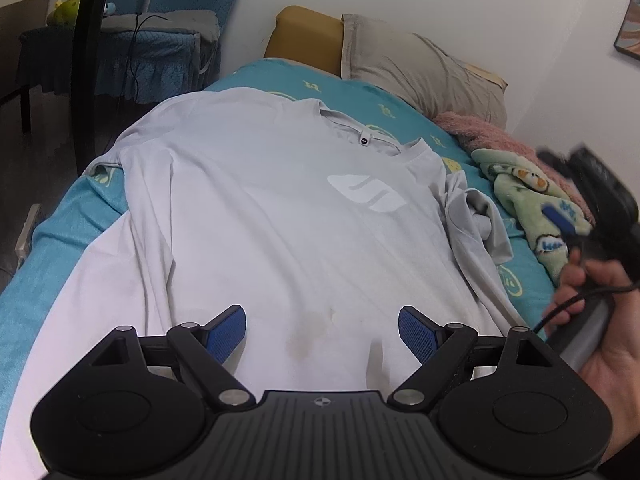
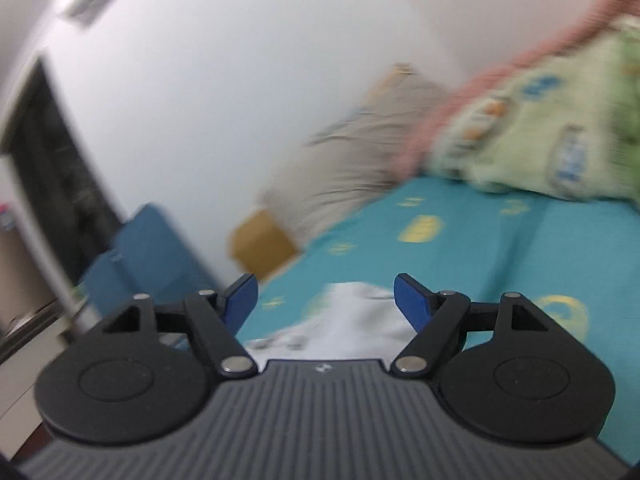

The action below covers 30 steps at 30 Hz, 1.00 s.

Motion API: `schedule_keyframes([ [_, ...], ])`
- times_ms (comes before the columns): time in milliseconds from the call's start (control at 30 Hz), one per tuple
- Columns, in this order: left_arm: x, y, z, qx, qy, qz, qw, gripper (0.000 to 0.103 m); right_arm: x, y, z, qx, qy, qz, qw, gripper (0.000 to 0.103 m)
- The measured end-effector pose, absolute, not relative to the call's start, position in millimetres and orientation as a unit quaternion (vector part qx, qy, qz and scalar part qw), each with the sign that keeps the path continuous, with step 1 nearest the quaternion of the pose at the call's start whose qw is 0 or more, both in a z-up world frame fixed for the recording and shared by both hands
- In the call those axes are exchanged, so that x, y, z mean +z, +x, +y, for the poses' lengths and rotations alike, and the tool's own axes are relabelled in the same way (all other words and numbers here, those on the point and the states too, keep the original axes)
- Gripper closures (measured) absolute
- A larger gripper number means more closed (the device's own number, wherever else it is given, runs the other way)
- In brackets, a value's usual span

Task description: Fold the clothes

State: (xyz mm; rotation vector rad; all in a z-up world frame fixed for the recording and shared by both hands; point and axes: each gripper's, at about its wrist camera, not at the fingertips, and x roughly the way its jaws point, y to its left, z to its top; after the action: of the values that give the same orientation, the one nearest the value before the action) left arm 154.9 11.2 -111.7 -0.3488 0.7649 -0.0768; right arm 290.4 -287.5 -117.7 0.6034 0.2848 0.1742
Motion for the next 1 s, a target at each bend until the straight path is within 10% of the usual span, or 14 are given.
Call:
schedule_keyframes([
  [400,-118.4,157.9,14.6,-0.027,-0.180,0.377,0.908,0.017,-168.0,303.2,-313.6,0.023,0.346,0.252,0.904,0.032],
  [600,-124.6,156.2,12.4,-0.033,-0.176,0.383,0.906,0.018,-145.4,341.3,-312.5,0.045,0.309,0.253,0.916,0.093],
  [1000,-129.7,162.2,1.2,-0.040,-0.158,0.383,0.909,0.018,-81.0,435.3,-385.5,-0.133,0.028,0.310,0.941,0.096],
])
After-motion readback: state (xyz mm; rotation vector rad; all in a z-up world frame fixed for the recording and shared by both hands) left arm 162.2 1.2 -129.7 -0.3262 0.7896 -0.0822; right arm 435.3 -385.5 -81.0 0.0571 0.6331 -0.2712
